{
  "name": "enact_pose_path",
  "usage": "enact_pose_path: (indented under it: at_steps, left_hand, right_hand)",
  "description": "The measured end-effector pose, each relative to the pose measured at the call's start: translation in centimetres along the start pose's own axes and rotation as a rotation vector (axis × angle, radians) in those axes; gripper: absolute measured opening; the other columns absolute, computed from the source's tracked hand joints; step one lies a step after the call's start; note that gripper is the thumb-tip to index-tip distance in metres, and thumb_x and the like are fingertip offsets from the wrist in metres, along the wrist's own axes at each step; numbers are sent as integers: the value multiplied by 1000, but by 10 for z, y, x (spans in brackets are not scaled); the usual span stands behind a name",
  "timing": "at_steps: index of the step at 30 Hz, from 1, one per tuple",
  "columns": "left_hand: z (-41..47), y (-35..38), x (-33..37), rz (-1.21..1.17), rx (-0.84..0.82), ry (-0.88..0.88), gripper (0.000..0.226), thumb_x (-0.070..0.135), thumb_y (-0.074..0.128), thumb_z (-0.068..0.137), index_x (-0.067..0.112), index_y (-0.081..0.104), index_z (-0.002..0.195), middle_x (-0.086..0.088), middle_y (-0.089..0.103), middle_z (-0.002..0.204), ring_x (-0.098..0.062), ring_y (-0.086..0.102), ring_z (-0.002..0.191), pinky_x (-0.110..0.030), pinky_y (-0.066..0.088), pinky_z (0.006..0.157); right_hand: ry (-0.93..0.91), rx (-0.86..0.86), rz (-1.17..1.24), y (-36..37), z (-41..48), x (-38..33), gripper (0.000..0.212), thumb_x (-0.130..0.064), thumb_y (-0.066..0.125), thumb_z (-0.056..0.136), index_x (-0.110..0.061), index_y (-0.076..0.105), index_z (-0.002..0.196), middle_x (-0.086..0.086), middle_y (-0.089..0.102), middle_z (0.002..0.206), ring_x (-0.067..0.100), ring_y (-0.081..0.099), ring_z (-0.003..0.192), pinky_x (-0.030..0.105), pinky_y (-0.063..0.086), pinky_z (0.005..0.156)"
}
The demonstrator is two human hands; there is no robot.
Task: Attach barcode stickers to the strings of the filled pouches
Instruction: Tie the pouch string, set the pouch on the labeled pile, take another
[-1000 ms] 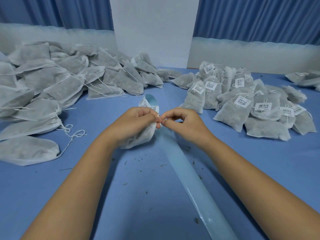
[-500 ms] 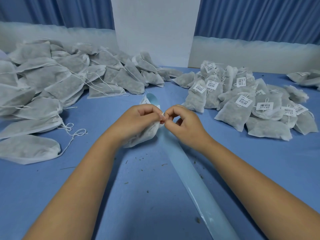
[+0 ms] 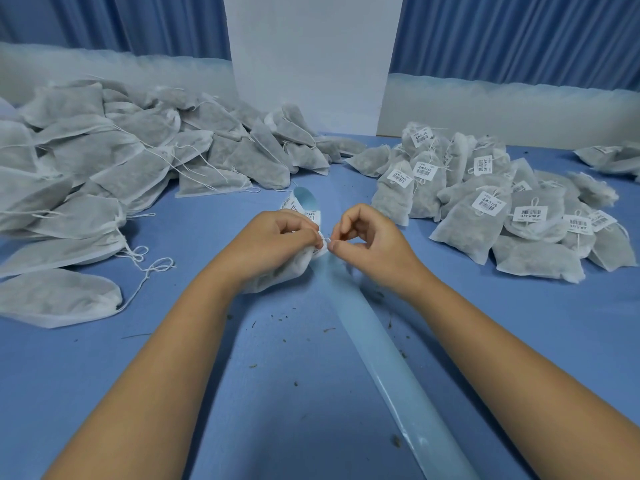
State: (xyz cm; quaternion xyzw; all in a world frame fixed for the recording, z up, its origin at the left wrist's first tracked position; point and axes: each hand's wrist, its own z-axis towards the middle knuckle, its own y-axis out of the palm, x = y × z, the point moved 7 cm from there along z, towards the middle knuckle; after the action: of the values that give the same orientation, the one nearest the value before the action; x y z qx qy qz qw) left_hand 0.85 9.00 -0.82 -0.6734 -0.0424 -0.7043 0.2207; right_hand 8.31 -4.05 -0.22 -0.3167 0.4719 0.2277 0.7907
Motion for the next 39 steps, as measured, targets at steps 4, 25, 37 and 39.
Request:
enact_pose_path:
  at_steps: [4, 25, 37, 39]
  left_hand:
    - [0, 2, -1, -23, -5, -13, 25, 6, 64, 87, 12, 72, 64, 14, 65, 79, 1, 58, 66, -8, 44, 58]
    - [-2, -1, 2, 87, 45, 8, 19, 7, 69, 84, 9, 73, 66, 4, 66, 93, -1, 61, 71, -13, 48, 63]
    - [-4, -5, 9, 380, 84, 84, 21, 19, 72, 83, 29, 68, 65, 14, 62, 91, 5, 56, 78, -13, 38, 70]
    - [-5, -4, 11, 361, 73, 88, 17, 19, 71, 85, 28, 71, 71, 21, 60, 75, 8, 50, 58, -8, 33, 56]
  right_hand:
    - [-11, -5, 21, 3, -1, -2, 35, 0, 75, 80, -18, 45, 78, -2, 67, 81, 13, 59, 75, 28, 45, 59]
    - [25, 44, -102, 6, 0, 0, 21, 6, 69, 80, -14, 65, 87, -4, 65, 77, 5, 56, 67, 14, 44, 65]
    - [167, -125, -179, 11, -1, 9, 14, -13, 60, 95, -19, 66, 84, -12, 60, 70, 6, 52, 68, 15, 42, 65]
    - [247, -174, -79, 14, -2, 12, 15, -14, 56, 97, -17, 65, 86, -9, 59, 70, 8, 52, 70, 19, 41, 63]
